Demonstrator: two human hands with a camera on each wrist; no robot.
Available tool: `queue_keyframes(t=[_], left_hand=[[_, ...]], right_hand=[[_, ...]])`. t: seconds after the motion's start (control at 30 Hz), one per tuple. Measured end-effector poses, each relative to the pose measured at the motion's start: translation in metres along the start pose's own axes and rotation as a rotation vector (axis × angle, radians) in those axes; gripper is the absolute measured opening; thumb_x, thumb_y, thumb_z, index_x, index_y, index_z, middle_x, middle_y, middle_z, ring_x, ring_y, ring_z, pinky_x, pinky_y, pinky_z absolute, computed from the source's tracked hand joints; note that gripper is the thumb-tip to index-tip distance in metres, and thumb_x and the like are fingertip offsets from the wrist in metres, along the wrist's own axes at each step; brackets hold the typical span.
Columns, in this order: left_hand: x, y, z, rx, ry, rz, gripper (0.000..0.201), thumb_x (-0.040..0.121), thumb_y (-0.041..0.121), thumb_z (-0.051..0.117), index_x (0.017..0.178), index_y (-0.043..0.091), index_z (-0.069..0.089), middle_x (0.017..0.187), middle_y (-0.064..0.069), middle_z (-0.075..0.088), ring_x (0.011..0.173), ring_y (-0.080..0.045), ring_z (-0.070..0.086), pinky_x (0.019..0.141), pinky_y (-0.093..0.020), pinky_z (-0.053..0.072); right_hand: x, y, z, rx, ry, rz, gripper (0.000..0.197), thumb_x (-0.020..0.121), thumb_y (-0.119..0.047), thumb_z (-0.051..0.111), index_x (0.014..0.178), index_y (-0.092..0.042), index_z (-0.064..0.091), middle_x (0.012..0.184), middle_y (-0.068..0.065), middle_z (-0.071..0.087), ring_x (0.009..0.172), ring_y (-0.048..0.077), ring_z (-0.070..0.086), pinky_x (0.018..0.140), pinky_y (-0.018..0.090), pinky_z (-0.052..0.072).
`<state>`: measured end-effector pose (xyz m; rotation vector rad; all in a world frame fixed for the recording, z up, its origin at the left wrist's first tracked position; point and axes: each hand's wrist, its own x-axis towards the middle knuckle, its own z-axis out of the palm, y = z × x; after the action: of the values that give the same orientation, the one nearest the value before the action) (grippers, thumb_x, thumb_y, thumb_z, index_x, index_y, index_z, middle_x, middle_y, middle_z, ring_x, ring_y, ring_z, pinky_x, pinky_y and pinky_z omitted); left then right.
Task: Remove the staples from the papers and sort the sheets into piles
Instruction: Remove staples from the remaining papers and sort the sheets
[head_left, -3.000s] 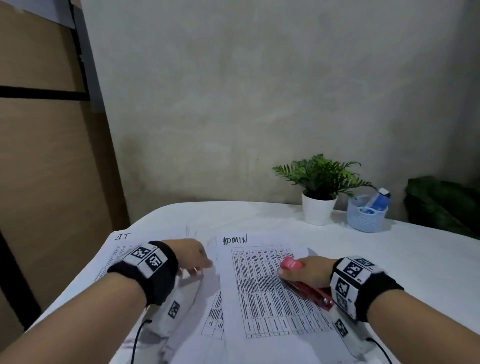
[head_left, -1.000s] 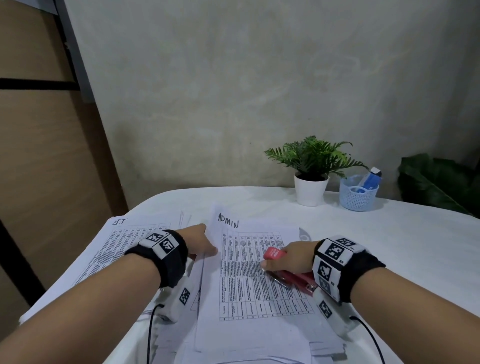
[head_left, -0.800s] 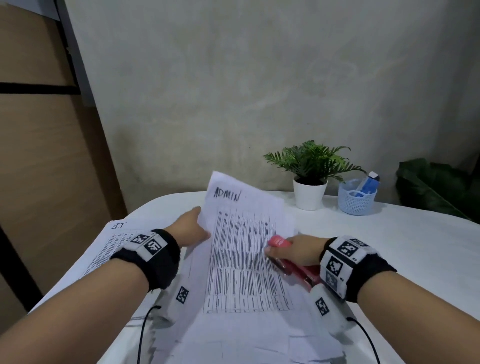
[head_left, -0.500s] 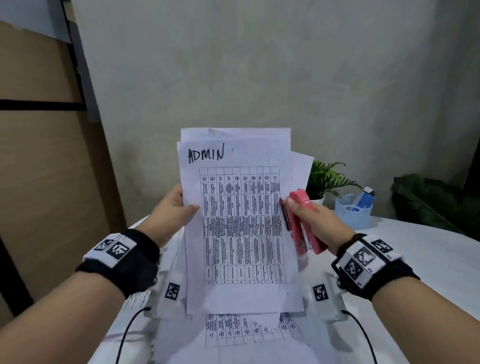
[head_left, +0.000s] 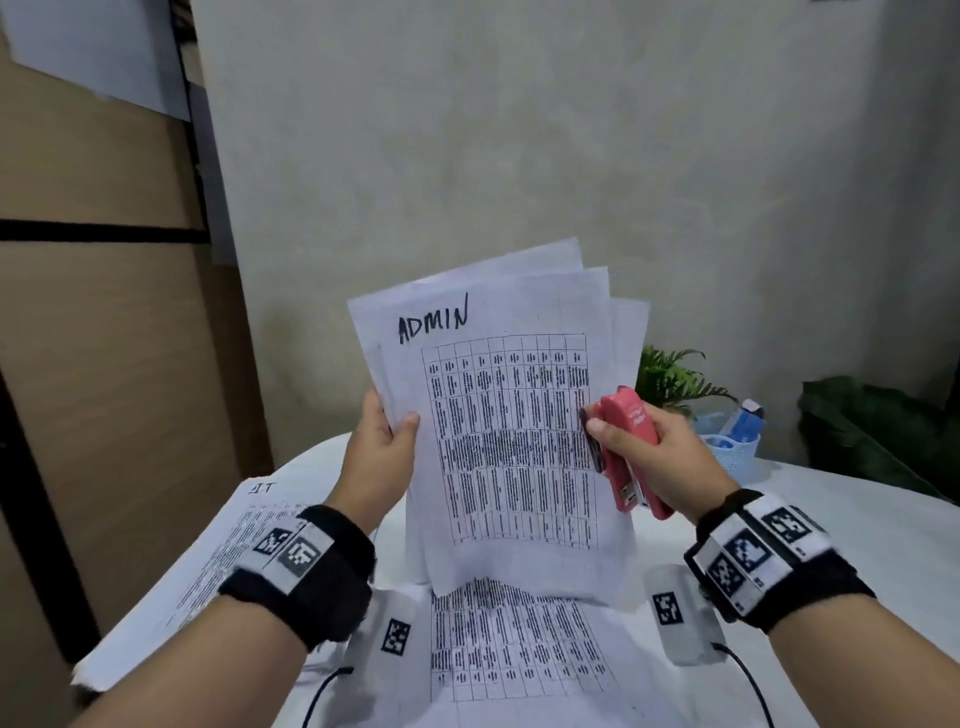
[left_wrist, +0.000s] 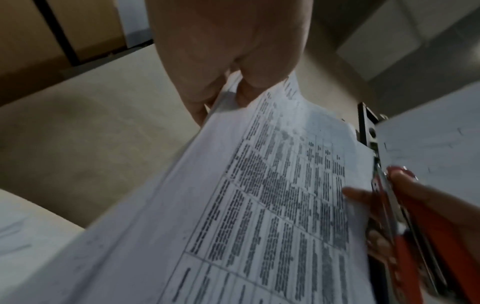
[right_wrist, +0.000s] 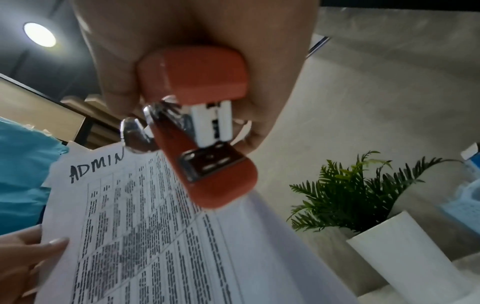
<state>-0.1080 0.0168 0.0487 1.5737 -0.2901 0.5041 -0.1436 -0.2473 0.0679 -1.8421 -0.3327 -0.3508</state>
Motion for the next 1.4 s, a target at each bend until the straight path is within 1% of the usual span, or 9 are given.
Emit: queue_keyframes(t=[0.13,0.27,0.4,0.6,0.7,0.77,1.1,1.3,1.4], left_hand=[[0.007,0.003,-0.002,0.036,0.001,0.024,0.033,0.099,-0.002,0.037,0.122,0.021,0.042,0.107,0.015,0.06,0.09,0.013,0.061,0.081,-0.013,0.051],[0.009,0.002,-0.01,0.141,0.003,0.038,0.038,0.099,0.0,0.034,0.109,0.034,0.047,0.108,0.01,0.063,0.099,-0.002,0.061,0.092,-0.031,0.05],[0.002,0.007,-0.005,0.038,-0.077,-0.033,0.039,0.099,-0.006,0.033,0.12,0.025,0.044,0.111,0.013,0.06,0.096,0.009,0.06,0.093,-0.019,0.048],[0.001,0.005,0.008,0.034,-0.051,-0.038,0.056,0.092,0.043,0.05,0.139,0.016,0.036,0.145,0.0,0.045,0.134,-0.015,0.042,0.113,-0.044,0.032],[0.008,0.008,0.011,0.012,0.071,-0.018,0.009,0.097,0.025,0.051,0.104,0.03,0.053,0.12,0.003,0.064,0.113,-0.018,0.06,0.102,-0.049,0.045],[0.01,0.011,0.012,0.017,0.117,-0.006,0.008,0.096,0.021,0.053,0.095,0.029,0.055,0.106,0.002,0.069,0.102,-0.021,0.066,0.095,-0.05,0.049],[-0.004,0.005,0.025,0.163,0.089,-0.081,0.023,0.102,0.029,0.038,0.113,0.009,0.038,0.094,0.0,0.053,0.084,-0.016,0.049,0.065,-0.028,0.04],[0.001,0.004,0.023,0.126,0.121,-0.058,0.021,0.102,0.028,0.036,0.085,0.016,0.035,0.084,-0.005,0.042,0.071,-0.015,0.04,0.065,-0.03,0.036],[0.003,0.015,0.021,0.072,0.066,-0.025,0.018,0.099,0.032,0.043,0.106,0.016,0.041,0.097,0.002,0.054,0.081,-0.013,0.051,0.076,-0.032,0.044]], right_hand=[[0.0,-0.006,-0.005,0.017,0.085,-0.061,0.004,0.083,-0.033,0.062,0.086,-0.03,0.062,0.076,-0.001,0.065,0.073,0.017,0.063,0.071,0.029,0.051],[0.004,-0.012,-0.012,0.059,0.096,-0.079,0.016,0.077,-0.037,0.063,0.085,-0.023,0.062,0.068,-0.004,0.065,0.066,0.016,0.063,0.067,0.029,0.05],[0.006,-0.01,-0.014,0.103,0.054,-0.058,0.032,0.072,-0.042,0.066,0.088,-0.015,0.062,0.074,0.004,0.064,0.063,0.018,0.062,0.065,0.033,0.052],[0.008,-0.01,-0.006,0.106,-0.009,-0.049,0.027,0.073,-0.039,0.071,0.082,-0.015,0.061,0.063,-0.001,0.063,0.057,0.014,0.062,0.059,0.029,0.052],[0.009,-0.013,-0.005,0.111,-0.02,-0.057,0.025,0.075,-0.036,0.065,0.087,-0.014,0.064,0.062,-0.003,0.063,0.057,0.014,0.062,0.058,0.029,0.052],[0.011,-0.016,-0.003,0.117,0.007,-0.068,0.016,0.082,-0.033,0.066,0.089,-0.019,0.066,0.066,0.0,0.064,0.059,0.017,0.062,0.06,0.032,0.052],[0.004,-0.008,0.022,-0.069,-0.074,0.032,0.034,0.079,-0.045,0.064,0.098,-0.017,0.064,0.082,0.007,0.068,0.071,0.022,0.067,0.069,0.036,0.056],[0.004,-0.017,0.026,0.011,0.069,-0.008,0.031,0.082,-0.041,0.063,0.103,-0.017,0.065,0.089,0.006,0.068,0.069,0.012,0.067,0.065,0.027,0.056],[0.006,-0.027,0.021,0.063,0.056,-0.048,0.028,0.082,-0.039,0.064,0.099,-0.017,0.066,0.081,0.004,0.066,0.067,0.016,0.066,0.069,0.035,0.057]])
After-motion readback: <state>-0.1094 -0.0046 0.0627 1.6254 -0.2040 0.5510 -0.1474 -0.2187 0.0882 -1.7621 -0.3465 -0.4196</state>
